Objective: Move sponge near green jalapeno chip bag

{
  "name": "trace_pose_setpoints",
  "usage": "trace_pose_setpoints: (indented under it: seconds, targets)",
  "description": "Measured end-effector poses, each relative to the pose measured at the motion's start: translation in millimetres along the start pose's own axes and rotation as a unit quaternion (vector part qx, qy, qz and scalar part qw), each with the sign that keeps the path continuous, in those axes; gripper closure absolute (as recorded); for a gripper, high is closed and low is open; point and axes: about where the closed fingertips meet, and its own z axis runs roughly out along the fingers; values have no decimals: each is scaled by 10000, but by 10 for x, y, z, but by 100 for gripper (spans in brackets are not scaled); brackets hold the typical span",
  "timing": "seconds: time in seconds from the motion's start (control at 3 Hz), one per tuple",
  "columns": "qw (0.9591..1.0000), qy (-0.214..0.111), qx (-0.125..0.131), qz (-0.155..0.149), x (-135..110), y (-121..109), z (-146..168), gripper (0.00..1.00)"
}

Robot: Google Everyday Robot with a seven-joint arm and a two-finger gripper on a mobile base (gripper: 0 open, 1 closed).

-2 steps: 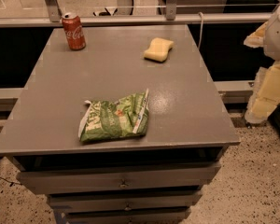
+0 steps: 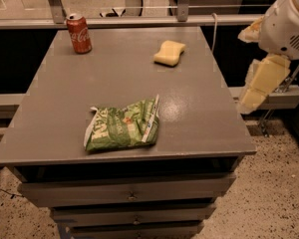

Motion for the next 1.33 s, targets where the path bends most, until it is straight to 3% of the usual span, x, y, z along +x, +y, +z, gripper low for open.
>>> trace_pose_setpoints:
  seconds: [0.33, 0.67, 1.0, 1.33]
  targets:
    - [9961, -876, 39, 122, -357, -510, 330, 0]
    - [9880, -1454, 227, 461, -562, -968, 622, 0]
    - [9785, -1824, 407, 871, -686, -1380, 934, 0]
    - [9713, -1931, 561, 1273, -792, -1621, 1258, 0]
